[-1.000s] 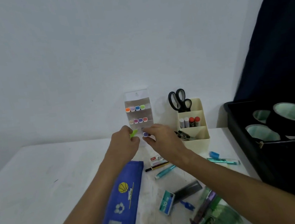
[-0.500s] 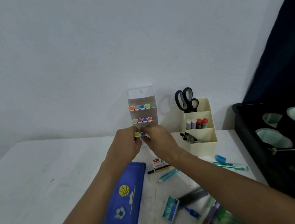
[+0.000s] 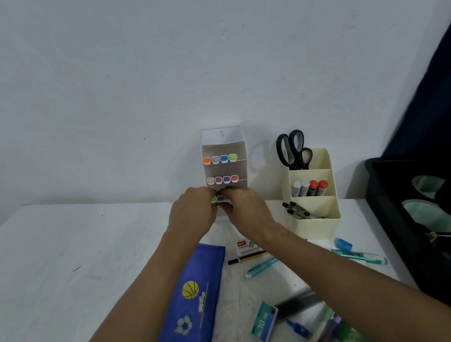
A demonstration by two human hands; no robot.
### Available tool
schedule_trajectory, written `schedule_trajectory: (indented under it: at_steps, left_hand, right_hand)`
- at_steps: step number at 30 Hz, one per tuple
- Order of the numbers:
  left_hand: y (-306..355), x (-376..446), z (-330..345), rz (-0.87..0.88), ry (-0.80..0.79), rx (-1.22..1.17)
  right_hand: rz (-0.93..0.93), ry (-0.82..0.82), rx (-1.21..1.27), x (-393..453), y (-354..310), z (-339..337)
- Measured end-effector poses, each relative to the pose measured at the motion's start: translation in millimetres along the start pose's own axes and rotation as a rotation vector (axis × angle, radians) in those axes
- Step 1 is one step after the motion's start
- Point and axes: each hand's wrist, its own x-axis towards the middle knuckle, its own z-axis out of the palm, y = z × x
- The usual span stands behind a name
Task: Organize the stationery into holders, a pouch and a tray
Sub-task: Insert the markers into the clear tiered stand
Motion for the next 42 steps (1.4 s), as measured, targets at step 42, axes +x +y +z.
schedule_trajectory:
  at_steps: [42]
  left_hand:
    - [94, -114, 7, 0.248, -0.536, -0.100]
  right_hand:
    - [0.270, -0.671, -0.302, -189, 67, -155]
